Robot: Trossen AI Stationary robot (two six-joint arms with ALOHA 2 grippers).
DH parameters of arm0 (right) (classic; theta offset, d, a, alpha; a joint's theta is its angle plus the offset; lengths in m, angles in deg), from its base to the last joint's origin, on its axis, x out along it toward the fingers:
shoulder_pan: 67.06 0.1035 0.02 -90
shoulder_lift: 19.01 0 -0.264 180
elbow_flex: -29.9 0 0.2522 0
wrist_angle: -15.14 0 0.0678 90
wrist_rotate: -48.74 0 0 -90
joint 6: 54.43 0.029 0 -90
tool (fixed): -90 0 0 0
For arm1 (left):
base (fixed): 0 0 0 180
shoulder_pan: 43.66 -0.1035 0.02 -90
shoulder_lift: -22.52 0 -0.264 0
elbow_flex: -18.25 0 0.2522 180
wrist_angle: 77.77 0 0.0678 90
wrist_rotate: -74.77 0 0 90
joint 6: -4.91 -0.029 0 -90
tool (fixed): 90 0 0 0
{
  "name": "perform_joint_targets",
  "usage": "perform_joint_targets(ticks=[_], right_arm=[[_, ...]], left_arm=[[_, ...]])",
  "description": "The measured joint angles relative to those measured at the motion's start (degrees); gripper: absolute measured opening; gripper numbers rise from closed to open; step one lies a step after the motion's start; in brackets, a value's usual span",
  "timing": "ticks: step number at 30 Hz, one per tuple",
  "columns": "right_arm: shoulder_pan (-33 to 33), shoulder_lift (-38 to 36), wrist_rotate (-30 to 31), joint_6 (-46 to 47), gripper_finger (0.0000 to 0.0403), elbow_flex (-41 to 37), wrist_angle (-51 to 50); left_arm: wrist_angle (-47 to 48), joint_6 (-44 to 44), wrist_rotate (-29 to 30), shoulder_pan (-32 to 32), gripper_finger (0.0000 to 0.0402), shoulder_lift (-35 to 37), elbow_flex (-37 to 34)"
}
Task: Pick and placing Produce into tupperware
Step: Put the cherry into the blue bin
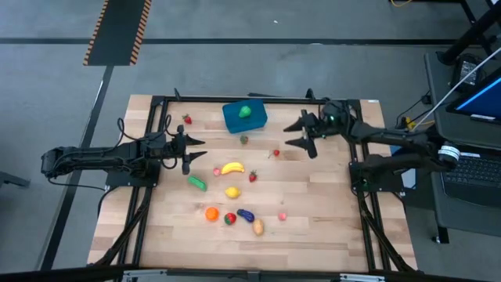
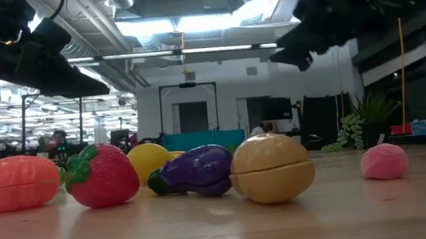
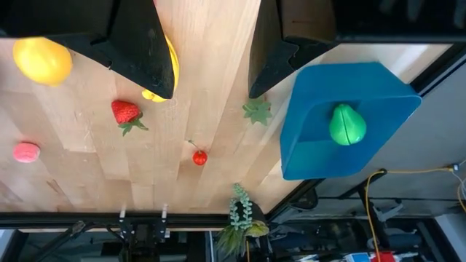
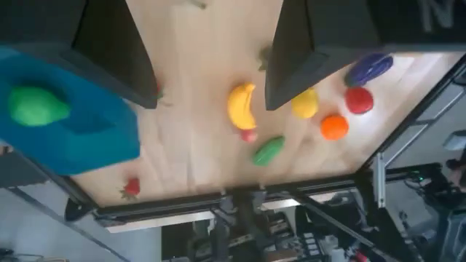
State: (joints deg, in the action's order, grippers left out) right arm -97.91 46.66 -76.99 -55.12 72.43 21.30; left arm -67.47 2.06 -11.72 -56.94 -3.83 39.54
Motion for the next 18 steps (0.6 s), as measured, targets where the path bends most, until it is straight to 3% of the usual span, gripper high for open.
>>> perform_joint_targets(ticks=[7,18], right_arm=[[2.93,0.19,0.09,4.51,0.0255,-6.73,5.83],[3.08,0.24,0.17,7.36,0.0255,-6.54,4.47]], left_arm=[[0.00,2.51,0.00,0.01,0.0170,0.01,0.00],[0.00,2.47,0.00,0.00,0.0170,0.02,0.00]])
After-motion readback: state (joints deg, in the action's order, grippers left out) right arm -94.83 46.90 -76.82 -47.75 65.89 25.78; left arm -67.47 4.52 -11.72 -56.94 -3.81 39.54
